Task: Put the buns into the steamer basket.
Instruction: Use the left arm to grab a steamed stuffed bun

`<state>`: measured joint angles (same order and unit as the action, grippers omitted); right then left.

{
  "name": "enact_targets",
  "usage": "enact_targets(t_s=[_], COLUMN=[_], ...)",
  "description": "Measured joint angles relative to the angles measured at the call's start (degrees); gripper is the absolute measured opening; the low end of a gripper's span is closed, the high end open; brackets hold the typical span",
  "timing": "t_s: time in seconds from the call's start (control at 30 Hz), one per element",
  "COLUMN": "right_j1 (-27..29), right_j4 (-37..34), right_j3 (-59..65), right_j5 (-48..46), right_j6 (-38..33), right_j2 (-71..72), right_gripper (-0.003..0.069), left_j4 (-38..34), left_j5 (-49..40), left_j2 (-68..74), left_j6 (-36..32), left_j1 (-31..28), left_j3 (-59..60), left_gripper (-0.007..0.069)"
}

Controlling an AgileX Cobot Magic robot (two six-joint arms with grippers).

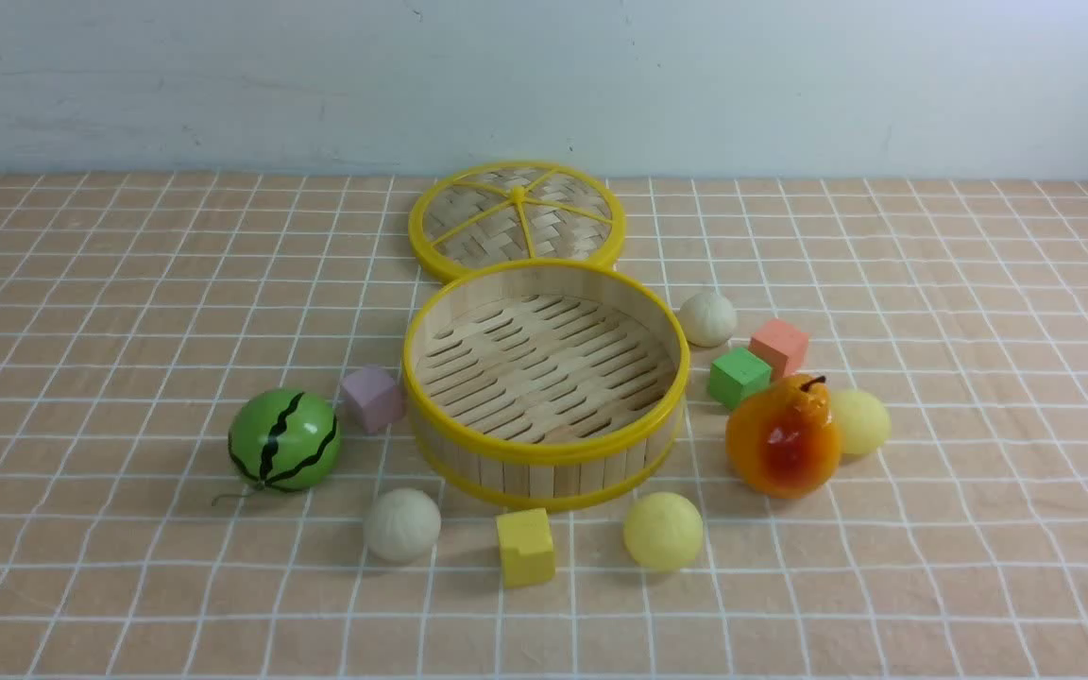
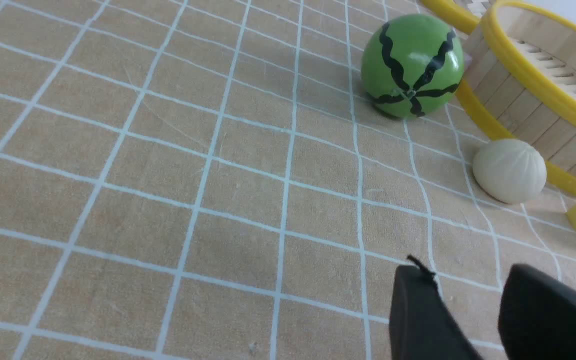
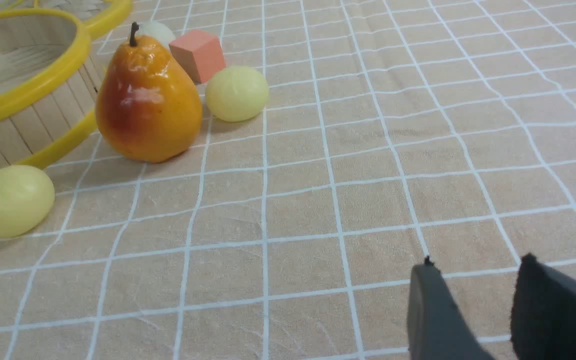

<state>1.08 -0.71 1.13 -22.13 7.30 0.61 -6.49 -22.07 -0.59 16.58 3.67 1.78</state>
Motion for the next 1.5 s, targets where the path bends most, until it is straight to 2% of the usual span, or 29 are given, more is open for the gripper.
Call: enact_targets(t_s=[0.67, 0.73, 1.0, 1.13, 1.23, 1.37, 1.4, 1.43, 1.47, 1.5], right_j1=[0.00, 0.00, 0.00, 0.00, 0.00, 0.00, 0.00, 0.00, 0.00, 0.00], right_j4=[0.00, 0.00, 0.00, 0.00, 0.00, 0.00, 0.00, 0.00, 0.00, 0.00], right_j3=[0.00, 0.00, 0.00, 0.00, 0.00, 0.00, 0.00, 0.00, 0.00, 0.00], right_j5=[0.00, 0.00, 0.00, 0.00, 0.00, 0.00, 0.00, 0.00, 0.00, 0.00], right_j6=[0.00, 0.00, 0.00, 0.00, 0.00, 0.00, 0.00, 0.00, 0.00, 0.00], right_j2=[0.00, 0.00, 0.00, 0.00, 0.00, 0.00, 0.00, 0.00, 0.00, 0.00], right_gripper=[0.0239, 0.0239, 0.0239, 0.0239, 0.0239, 0.0239, 0.0239, 0.0239, 0.0239, 0.0239], left_j4=[0.20, -0.41, -16.84, -20.44, -21.12, -16.74, -16.22, -14.35, -13.23, -13.23], left_j5=[0.20, 3.27, 19.29, 22.59, 17.86, -1.89, -4.04, -12.67, -16.93, -16.93], left_j2=[0.00, 0.00, 0.00, 0.00, 0.00, 6.47, 7.84, 14.33, 17.96, 17.96], left_j6=[-0.12, 0.87, 10.24, 12.36, 12.92, 6.14, 5.52, 3.34, 2.28, 2.28], left_j1=[0.00, 0.00, 0.00, 0.00, 0.00, 0.00, 0.00, 0.00, 0.00, 0.00], left_j3=[0.00, 0.00, 0.00, -0.24, -4.27, -19.00, -20.40, -25.98, -28.72, -28.72], left_gripper=[0.0238, 0.0238, 0.0238, 0.0221, 0.0161, 0.0043, 0.0029, 0.0000, -0.0013, -0.0013])
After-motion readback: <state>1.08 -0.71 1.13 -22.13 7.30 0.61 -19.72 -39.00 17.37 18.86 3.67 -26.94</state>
